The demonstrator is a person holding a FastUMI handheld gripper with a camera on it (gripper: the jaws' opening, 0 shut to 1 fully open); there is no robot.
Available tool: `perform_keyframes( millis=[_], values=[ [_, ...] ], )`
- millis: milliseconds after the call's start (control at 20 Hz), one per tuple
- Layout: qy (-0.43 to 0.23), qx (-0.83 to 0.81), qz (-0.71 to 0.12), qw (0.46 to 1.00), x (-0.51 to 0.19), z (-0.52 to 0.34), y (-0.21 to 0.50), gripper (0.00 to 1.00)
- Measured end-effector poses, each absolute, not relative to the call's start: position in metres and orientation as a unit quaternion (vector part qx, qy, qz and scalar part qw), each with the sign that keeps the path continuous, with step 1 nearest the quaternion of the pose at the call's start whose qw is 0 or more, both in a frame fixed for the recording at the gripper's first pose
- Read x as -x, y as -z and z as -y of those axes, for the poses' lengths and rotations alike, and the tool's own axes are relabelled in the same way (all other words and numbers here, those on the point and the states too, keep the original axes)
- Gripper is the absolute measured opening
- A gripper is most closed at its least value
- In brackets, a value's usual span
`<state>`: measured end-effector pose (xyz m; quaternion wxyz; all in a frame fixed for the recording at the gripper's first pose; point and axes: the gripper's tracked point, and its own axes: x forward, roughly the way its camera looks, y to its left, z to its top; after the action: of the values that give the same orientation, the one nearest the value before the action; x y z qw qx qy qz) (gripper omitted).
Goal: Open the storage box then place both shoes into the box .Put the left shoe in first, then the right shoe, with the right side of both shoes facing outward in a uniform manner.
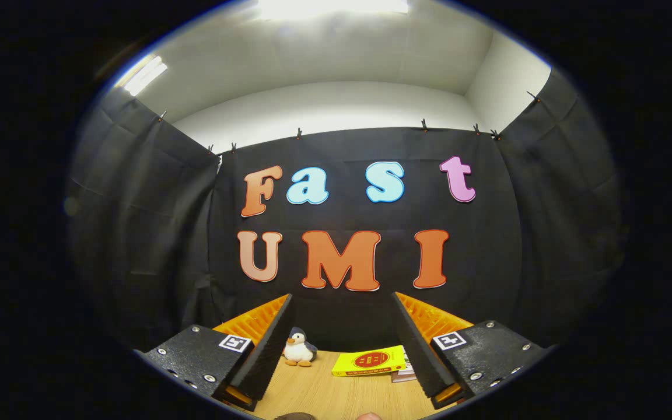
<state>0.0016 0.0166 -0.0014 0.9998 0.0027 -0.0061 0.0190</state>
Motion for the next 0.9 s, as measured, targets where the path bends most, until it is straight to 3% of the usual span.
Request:
perform_keyframes(
  millis=[350, 900],
  values=[
    [-0.057, -0.014, 0.000, 0.998, 0.000, -0.038, 0.014, 0.97],
    [-0.196, -0.110, -0.185, 0.957, 0.003, -0.125, 0.137, 0.97]
  ],
)
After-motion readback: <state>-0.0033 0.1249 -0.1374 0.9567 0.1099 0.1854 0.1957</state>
